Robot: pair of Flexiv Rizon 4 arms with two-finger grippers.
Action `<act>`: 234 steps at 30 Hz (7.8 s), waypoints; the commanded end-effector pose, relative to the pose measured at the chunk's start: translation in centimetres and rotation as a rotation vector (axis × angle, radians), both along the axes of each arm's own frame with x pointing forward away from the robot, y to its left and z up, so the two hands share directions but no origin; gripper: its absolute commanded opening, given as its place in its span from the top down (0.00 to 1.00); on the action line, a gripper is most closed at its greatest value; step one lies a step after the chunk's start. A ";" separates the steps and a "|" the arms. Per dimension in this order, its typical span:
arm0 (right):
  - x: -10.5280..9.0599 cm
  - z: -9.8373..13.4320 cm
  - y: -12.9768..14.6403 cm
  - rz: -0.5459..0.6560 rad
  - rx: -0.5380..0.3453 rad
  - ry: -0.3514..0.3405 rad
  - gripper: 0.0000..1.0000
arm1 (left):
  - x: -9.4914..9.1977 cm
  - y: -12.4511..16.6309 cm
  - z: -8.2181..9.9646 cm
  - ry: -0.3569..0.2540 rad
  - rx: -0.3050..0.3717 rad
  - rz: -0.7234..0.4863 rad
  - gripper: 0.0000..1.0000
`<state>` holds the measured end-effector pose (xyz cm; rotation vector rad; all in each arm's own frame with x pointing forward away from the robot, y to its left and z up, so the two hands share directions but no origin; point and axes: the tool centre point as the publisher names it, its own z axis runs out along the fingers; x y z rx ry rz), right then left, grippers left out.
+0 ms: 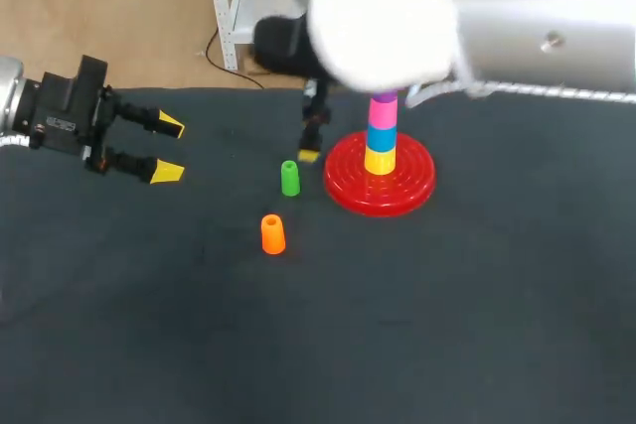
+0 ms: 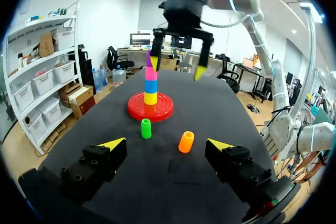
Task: Pick up and stack the cylinders on the red base in this order: pink,purple,orange,green
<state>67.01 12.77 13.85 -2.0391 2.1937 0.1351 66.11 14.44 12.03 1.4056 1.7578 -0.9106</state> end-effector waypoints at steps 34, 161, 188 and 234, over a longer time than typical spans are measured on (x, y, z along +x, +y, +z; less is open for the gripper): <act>-6.3 -7.0 6.1 -0.029 -0.036 0.080 0.00 | -0.1 0.1 -0.1 -0.003 -0.003 -0.001 0.00; 10.2 10.0 -11.9 -0.208 -0.163 0.077 1.00 | -0.1 0.1 -0.1 -0.003 -0.003 -0.001 0.00; 6.0 8.1 -10.7 -0.229 -0.164 0.064 1.00 | -0.1 0.1 -0.1 -0.003 -0.003 -0.001 0.00; 4.6 -4.8 5.8 0.003 -0.051 0.076 0.00 | -0.1 0.1 -0.1 -0.003 -0.003 -0.001 0.00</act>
